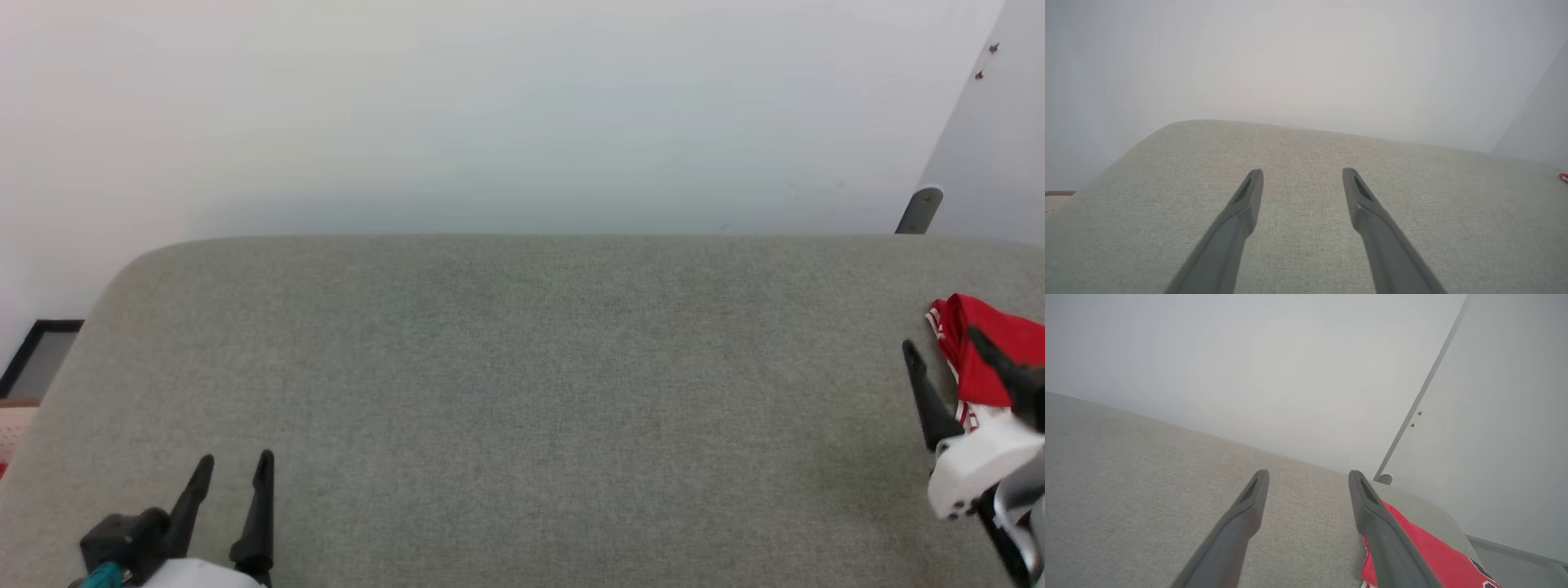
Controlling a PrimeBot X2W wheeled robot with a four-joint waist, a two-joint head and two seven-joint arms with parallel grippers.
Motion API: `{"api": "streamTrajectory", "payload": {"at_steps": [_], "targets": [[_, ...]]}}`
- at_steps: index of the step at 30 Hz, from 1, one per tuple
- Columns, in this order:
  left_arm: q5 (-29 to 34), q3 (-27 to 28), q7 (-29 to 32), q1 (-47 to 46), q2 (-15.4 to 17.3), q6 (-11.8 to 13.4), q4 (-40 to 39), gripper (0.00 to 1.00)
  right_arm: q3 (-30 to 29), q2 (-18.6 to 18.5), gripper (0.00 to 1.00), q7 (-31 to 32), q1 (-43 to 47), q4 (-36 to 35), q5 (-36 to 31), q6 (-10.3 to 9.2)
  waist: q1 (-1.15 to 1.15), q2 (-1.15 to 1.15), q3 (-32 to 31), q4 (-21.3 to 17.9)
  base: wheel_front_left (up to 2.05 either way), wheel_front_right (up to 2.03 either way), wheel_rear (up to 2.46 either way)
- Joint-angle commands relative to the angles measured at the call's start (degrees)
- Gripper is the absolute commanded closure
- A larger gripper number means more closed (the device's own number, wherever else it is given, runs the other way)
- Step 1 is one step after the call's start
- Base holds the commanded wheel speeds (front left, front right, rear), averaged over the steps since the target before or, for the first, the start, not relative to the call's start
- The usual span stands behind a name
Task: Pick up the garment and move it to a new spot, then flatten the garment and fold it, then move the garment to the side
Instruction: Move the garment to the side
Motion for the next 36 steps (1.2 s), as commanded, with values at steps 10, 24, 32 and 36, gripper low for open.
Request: {"api": "streamTrajectory", "payload": {"at_steps": [10, 24, 32, 36], "targets": [[3.5, 3.7, 0.0, 4.0, -1.0, -0.4, -2.9, 0.00, -8.7, 7.4, 0.00, -0.2, 13.6, -13.9, -6.8, -0.07, 0.00, 0.00, -1.5, 0.1, 0.00, 0.00, 0.00], [5.3, 2.7, 0.0, 5.3, -0.8, -0.7, -2.3, 0.00, -12.4, 12.3, 0.00, -0.2, 22.7, -22.1, -10.2, -0.07, 0.00, 0.00, -2.3, -0.8, 0.00, 0.00, 0.00], [5.0, 2.0, 0.0, 4.7, -0.4, -0.7, -2.6, 0.00, -13.0, 13.3, 0.00, -0.2, 24.6, -23.7, -10.3, -0.07, 0.00, 0.00, -2.4, -1.1, 0.00, 0.00, 0.00], [4.9, 2.0, 0.0, 4.7, -0.3, -0.7, -2.9, 0.00, -13.4, 13.8, 0.00, -0.2, 25.7, -24.4, -10.3, -0.07, 0.00, 0.00, -2.4, -1.1, 0.00, 0.00, 0.00]]}}
